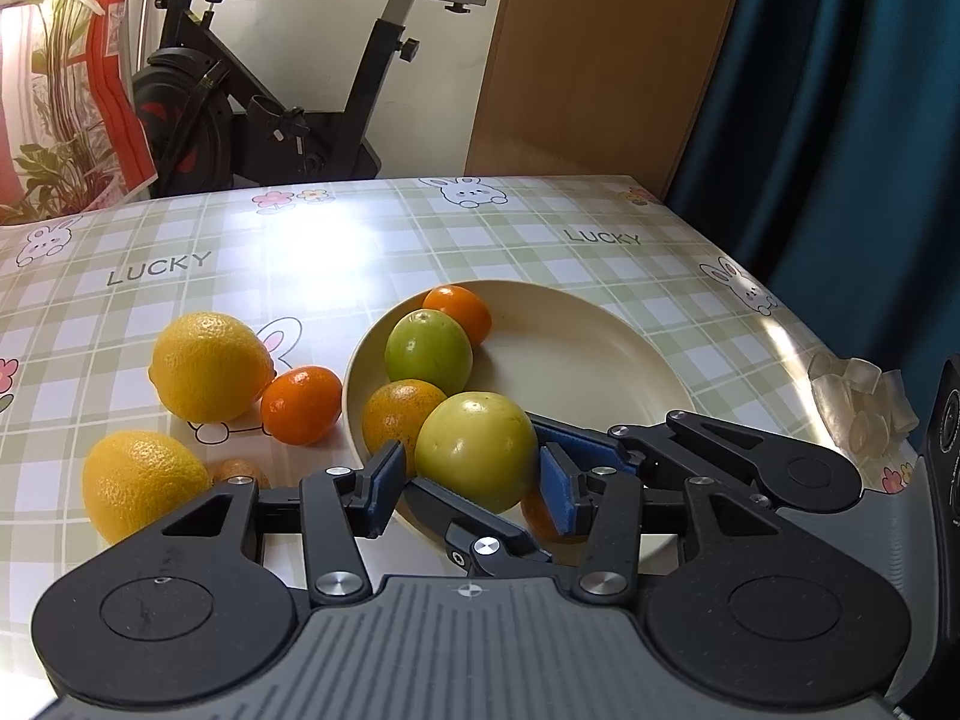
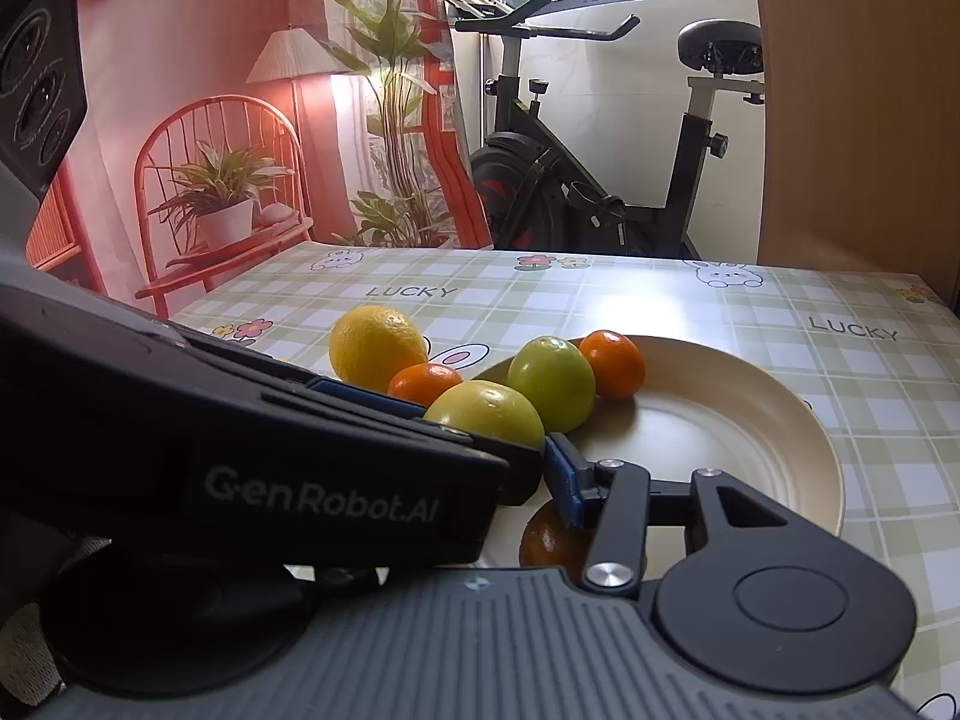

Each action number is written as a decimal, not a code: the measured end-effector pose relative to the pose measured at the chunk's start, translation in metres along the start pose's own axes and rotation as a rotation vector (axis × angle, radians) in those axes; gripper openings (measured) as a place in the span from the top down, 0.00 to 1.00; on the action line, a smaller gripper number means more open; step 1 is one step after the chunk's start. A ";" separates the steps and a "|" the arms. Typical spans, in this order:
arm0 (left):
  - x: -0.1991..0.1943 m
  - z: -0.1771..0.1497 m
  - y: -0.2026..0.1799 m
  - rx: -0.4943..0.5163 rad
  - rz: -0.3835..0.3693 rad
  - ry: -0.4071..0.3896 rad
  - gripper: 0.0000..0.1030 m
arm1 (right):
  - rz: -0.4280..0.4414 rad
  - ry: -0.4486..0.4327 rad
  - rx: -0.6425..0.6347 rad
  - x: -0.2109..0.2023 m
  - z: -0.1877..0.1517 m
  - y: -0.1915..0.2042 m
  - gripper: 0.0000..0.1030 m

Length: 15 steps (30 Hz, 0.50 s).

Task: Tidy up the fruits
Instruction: 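Lower the pale green apple onto the plate and open the left tool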

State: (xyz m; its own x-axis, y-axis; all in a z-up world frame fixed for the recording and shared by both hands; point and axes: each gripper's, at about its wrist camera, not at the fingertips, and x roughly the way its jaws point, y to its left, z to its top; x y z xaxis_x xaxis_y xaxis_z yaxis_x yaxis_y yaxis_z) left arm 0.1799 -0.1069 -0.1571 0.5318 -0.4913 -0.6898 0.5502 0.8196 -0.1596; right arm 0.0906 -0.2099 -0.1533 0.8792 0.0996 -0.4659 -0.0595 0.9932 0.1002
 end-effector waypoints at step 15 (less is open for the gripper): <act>-0.005 -0.003 0.009 -0.030 -0.003 -0.002 0.50 | -0.009 -0.001 0.016 0.002 0.001 -0.005 0.47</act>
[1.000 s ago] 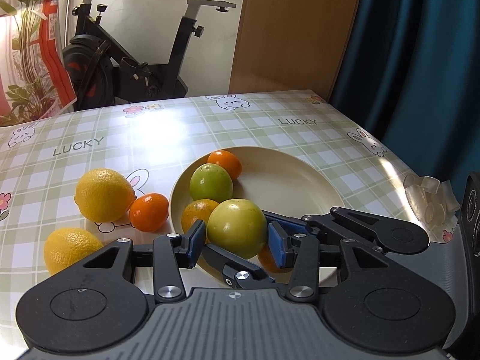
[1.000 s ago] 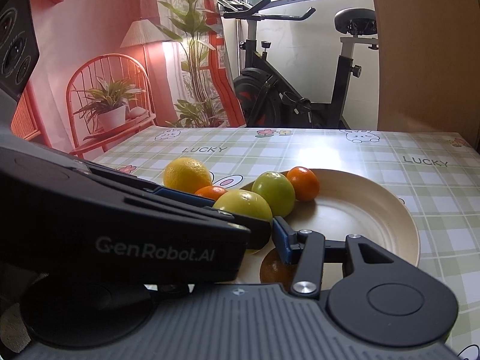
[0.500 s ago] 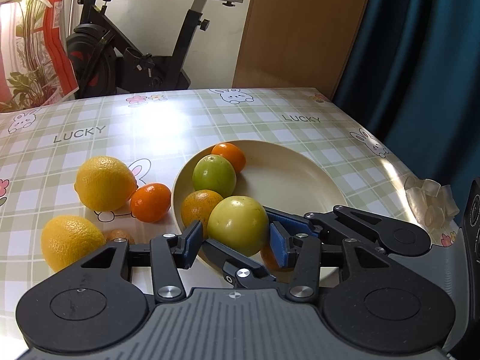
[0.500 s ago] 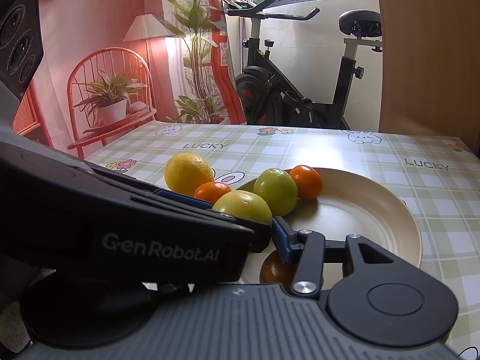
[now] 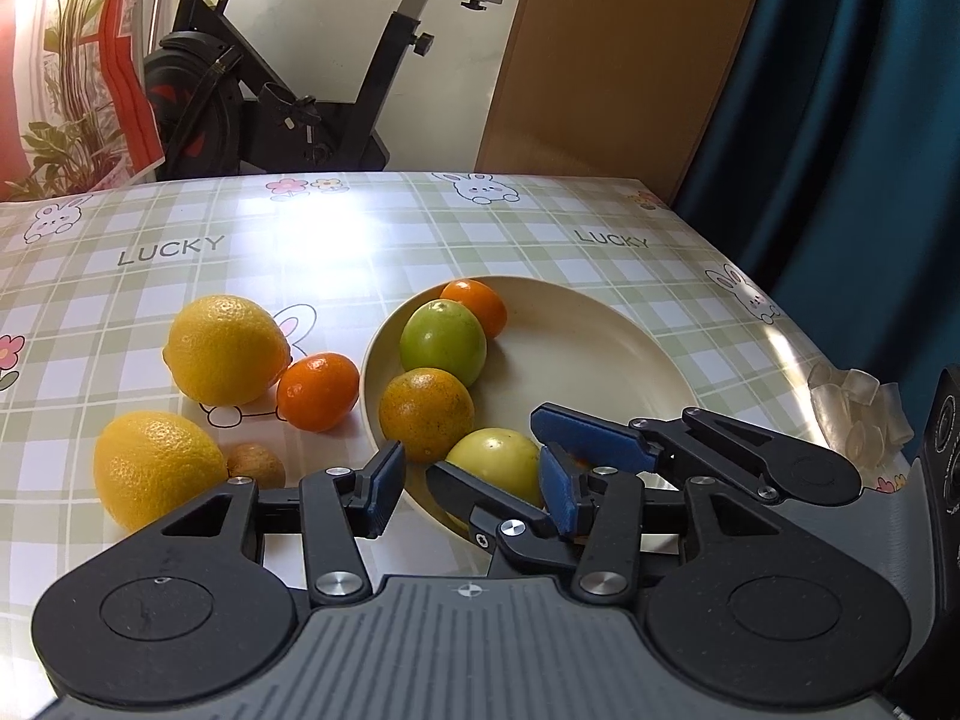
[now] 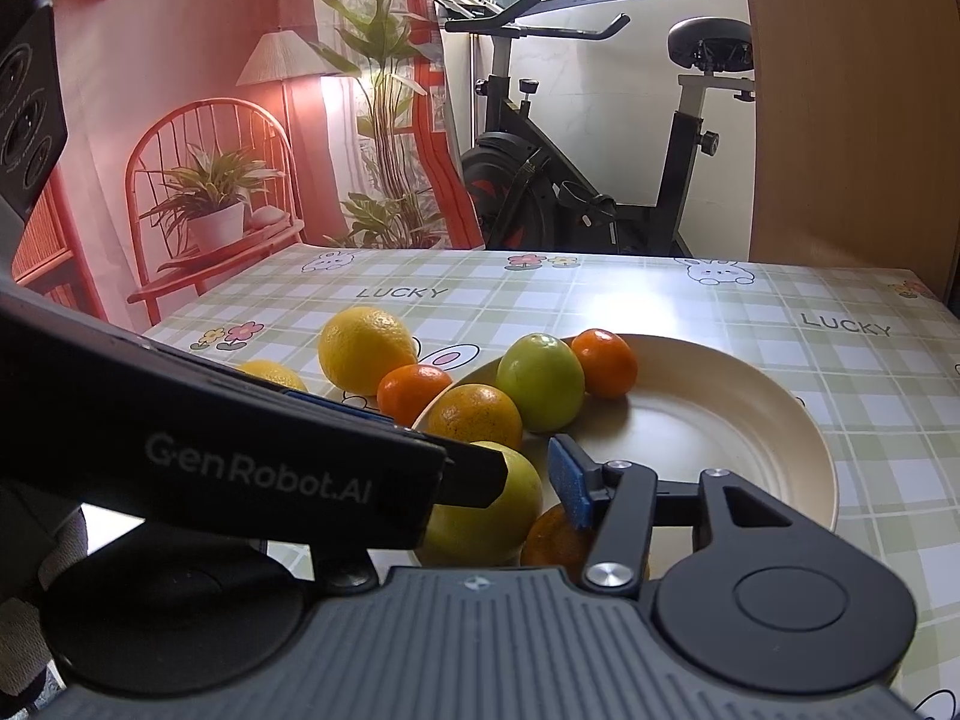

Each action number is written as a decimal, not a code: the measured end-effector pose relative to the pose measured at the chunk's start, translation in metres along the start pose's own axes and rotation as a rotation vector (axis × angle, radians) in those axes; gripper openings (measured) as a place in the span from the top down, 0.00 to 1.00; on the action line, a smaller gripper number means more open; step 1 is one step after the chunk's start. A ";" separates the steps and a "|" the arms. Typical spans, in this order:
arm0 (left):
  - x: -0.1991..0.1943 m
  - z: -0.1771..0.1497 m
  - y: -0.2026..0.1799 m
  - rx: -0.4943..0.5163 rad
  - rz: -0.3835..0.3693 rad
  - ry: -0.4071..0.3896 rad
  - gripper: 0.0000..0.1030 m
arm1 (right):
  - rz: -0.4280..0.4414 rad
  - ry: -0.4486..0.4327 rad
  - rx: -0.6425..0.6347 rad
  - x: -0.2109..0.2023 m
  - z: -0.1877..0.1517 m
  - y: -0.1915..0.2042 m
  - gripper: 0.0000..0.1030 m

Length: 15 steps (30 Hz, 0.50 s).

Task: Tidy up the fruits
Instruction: 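Lower the pale green apple onto the plate and open the left tool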

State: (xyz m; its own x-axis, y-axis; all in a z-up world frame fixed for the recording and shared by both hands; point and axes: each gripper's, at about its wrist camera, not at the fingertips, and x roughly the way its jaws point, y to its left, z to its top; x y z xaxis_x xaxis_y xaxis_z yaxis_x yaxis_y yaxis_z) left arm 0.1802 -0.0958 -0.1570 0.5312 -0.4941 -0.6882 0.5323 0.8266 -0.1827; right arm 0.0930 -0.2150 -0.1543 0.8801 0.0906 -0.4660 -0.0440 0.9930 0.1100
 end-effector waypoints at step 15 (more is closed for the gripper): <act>-0.057 -0.011 0.046 -0.094 0.056 -0.084 0.50 | 0.053 -0.021 -0.025 -0.006 0.003 0.012 0.39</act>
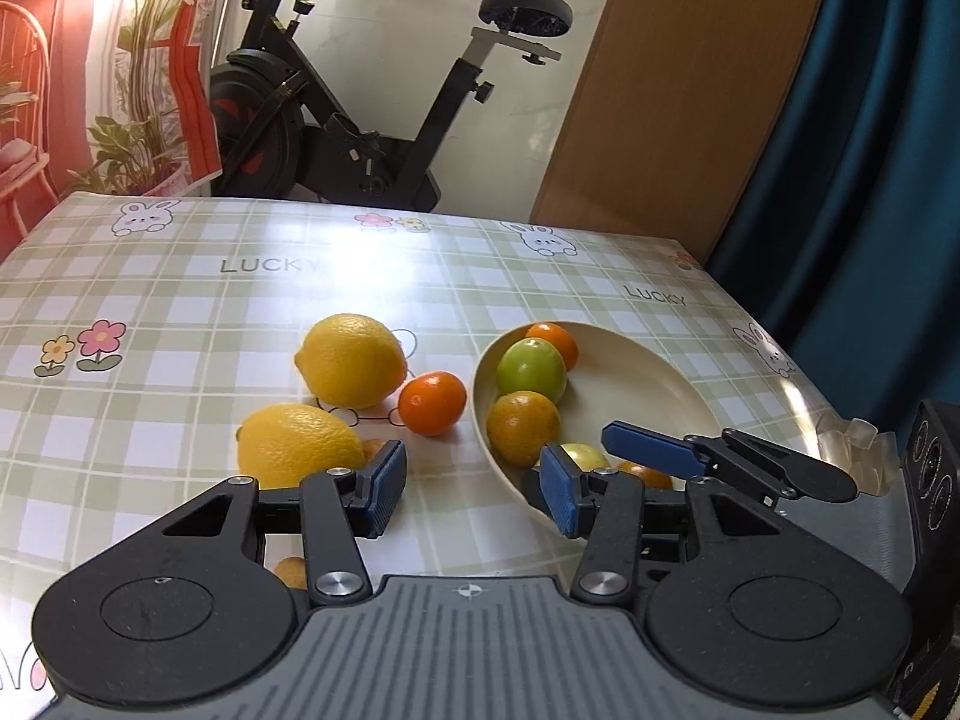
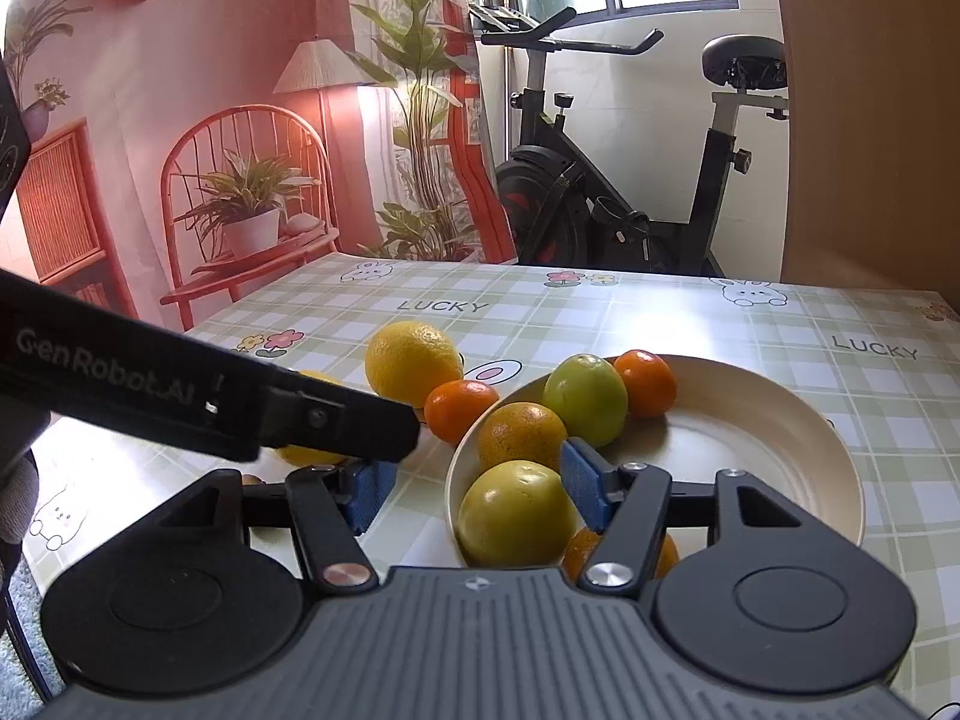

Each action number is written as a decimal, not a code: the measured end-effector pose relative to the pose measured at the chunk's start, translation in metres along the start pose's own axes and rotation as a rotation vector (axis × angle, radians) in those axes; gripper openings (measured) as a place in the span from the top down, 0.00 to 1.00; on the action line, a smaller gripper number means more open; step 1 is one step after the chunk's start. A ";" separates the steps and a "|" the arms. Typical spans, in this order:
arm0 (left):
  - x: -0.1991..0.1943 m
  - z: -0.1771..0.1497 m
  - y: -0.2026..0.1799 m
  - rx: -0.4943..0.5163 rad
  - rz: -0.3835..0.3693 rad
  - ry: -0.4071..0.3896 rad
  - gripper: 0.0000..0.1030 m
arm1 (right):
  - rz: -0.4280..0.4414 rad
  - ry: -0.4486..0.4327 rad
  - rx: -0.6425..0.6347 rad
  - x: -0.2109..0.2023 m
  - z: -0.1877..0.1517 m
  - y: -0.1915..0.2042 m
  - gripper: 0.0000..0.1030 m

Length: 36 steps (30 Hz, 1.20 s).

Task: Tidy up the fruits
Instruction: 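Lower the pale green apple onto the plate and open the left tool, then move the open left tool down toward a small brown kiwi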

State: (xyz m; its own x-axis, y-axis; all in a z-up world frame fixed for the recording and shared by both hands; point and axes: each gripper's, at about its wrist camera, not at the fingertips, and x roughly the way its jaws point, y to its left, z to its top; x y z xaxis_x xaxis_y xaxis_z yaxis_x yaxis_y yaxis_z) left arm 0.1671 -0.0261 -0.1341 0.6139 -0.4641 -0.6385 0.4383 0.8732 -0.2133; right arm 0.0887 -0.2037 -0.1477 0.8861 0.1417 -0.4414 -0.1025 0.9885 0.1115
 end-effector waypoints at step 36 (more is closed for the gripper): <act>-0.011 -0.050 0.056 -0.078 0.085 0.044 0.51 | 0.107 0.110 -0.104 0.020 0.003 0.033 0.63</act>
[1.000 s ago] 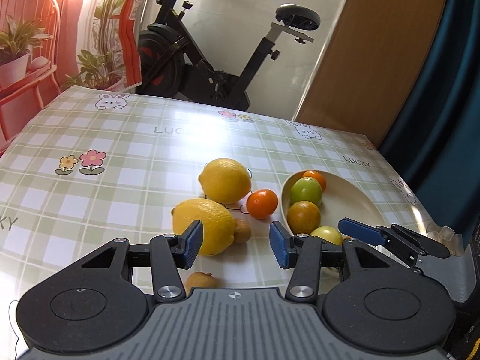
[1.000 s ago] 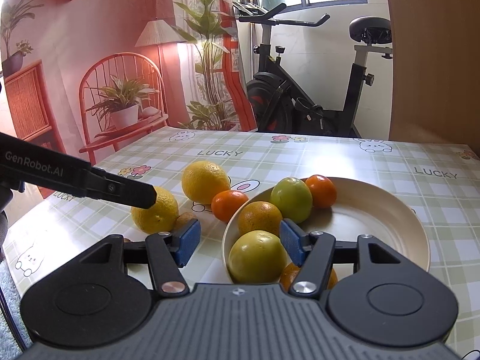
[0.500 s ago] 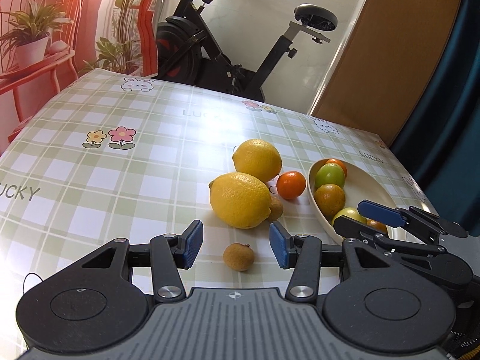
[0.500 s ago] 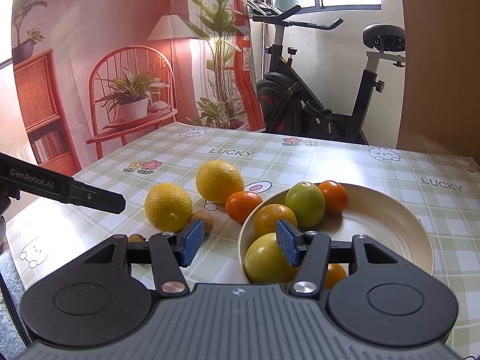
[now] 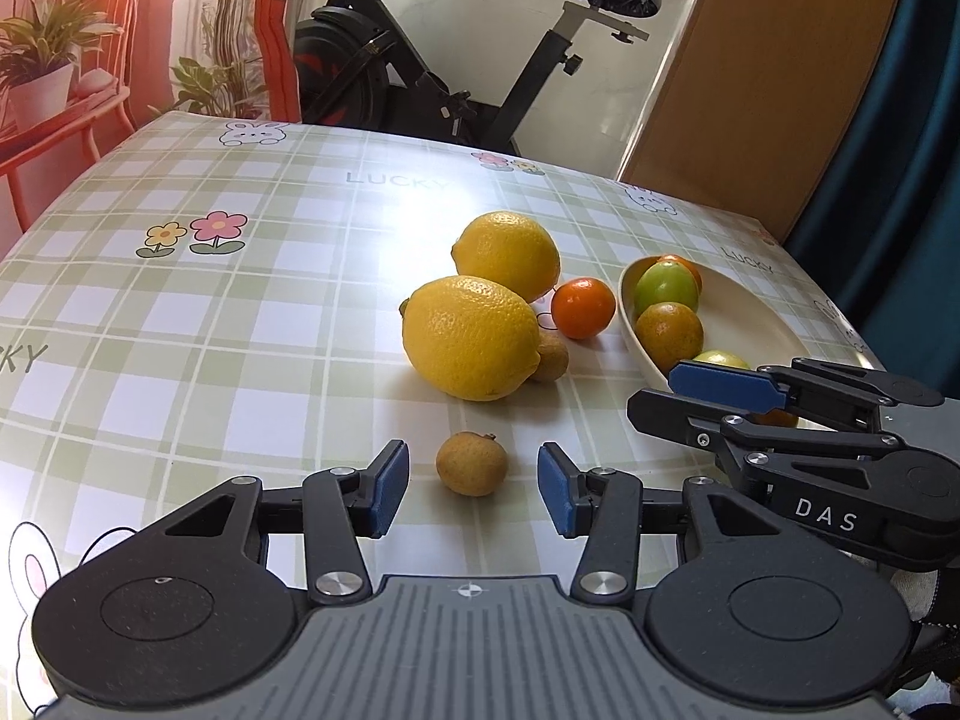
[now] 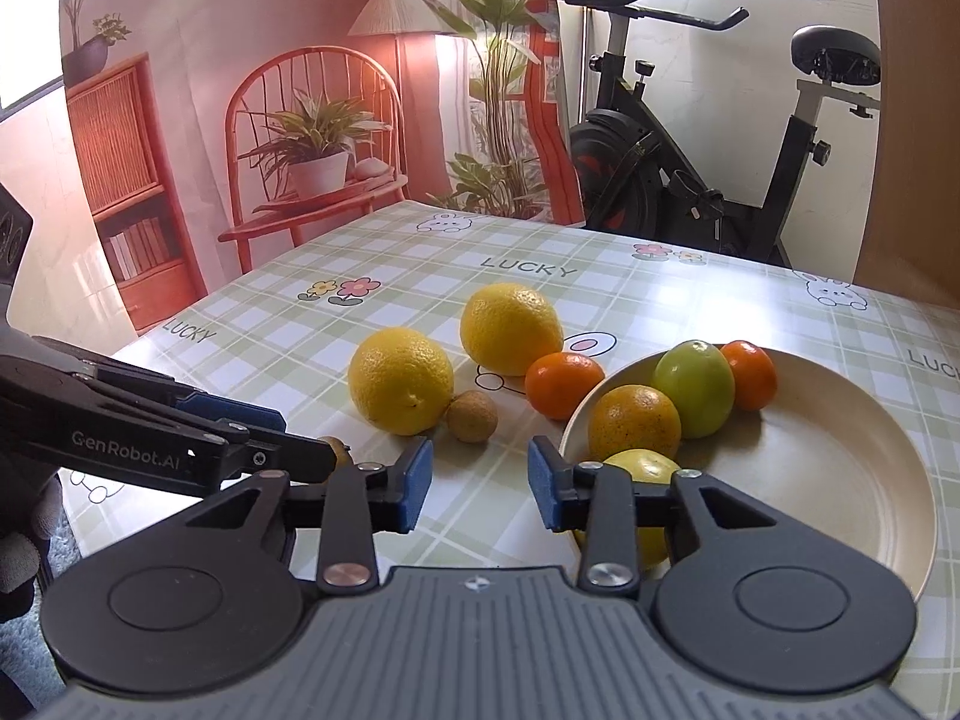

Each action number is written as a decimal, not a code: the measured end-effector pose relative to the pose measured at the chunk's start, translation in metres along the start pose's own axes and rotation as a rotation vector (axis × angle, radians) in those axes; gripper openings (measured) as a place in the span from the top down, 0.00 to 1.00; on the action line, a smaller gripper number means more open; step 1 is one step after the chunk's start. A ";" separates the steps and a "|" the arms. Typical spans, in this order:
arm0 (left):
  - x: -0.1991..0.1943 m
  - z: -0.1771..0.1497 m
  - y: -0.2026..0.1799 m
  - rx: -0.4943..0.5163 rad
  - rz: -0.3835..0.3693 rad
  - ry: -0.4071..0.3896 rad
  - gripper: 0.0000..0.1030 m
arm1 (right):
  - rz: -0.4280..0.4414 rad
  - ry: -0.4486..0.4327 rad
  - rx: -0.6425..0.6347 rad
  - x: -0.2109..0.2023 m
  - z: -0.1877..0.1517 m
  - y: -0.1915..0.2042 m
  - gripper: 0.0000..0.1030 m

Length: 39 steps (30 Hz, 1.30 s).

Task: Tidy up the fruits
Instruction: 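Move the open left tool down toward a small brown kiwi, then lift a brown kiwi with the right tool while the left tool hovers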

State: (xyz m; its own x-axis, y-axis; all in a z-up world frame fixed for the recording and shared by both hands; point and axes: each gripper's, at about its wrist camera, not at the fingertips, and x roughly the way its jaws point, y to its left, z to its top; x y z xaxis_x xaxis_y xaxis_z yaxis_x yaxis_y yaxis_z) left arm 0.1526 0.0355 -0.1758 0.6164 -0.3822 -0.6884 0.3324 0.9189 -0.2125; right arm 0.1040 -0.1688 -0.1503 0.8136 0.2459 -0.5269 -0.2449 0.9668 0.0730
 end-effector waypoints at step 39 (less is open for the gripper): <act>-0.003 -0.005 0.003 -0.016 0.050 -0.020 0.73 | -0.006 0.089 -0.139 0.046 0.018 0.003 0.63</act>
State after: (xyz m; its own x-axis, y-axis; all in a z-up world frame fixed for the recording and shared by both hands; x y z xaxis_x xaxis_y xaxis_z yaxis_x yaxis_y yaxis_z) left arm 0.1482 0.0398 -0.1785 0.6463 -0.3372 -0.6845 0.2891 0.9384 -0.1894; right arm 0.1501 -0.1531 -0.1587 0.7668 0.2267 -0.6005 -0.3157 0.9478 -0.0454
